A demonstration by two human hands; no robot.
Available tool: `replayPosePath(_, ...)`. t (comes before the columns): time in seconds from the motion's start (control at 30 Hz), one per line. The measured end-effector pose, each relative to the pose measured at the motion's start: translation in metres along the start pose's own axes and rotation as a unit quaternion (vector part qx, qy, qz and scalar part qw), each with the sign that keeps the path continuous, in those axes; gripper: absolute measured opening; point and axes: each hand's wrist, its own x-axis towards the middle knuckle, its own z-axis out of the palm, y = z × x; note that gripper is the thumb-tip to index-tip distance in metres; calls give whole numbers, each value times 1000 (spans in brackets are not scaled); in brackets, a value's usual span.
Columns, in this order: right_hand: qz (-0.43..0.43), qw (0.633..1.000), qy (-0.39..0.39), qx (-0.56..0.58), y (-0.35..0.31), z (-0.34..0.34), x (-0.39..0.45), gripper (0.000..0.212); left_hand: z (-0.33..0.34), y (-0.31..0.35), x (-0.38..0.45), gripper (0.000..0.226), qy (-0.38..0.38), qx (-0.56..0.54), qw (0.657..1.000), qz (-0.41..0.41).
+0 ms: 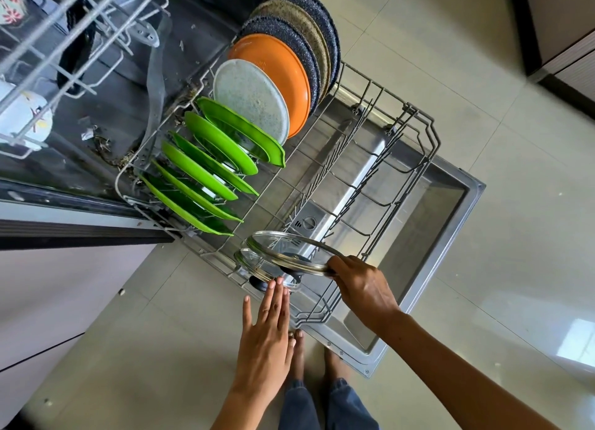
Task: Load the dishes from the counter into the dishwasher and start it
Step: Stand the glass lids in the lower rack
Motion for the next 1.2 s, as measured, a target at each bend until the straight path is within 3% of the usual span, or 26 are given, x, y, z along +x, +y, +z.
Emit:
replayPosePath(0.13,7,1000,-5,14,-1,-1,-5,14,1,-3,-1,72,19,12,1000,17)
replayPosePath(0.27,-5,999,-36,15,-2,-2,-4,13,0,-3,0,98,10,14,1000,17)
replayPosePath(0.53,6,1000,-21,4,-15,5,6,21,-3,-4,-4,94,14,17,1000,-10)
replayPosePath(0.63,16,1000,-24,9,-20,8,4,27,-3,-3,-3,82,31,14,999,-4)
replayPosePath(0.73,38,998,-40,29,-17,11,11,5,-3,-2,-4,80,27,13,1000,1)
replayPosePath(0.83,69,995,-76,16,-13,19,25,2,-1,-1,-4,82,22,7,1000,0)
replayPosePath(1.0,68,992,-100,-33,-22,20,27,23,-1,-1,-3,72,9,-1,1000,-13)
replayPosePath(1.2,74,991,-110,-25,-19,23,25,20,2,0,-1,67,-4,-6,1000,-11)
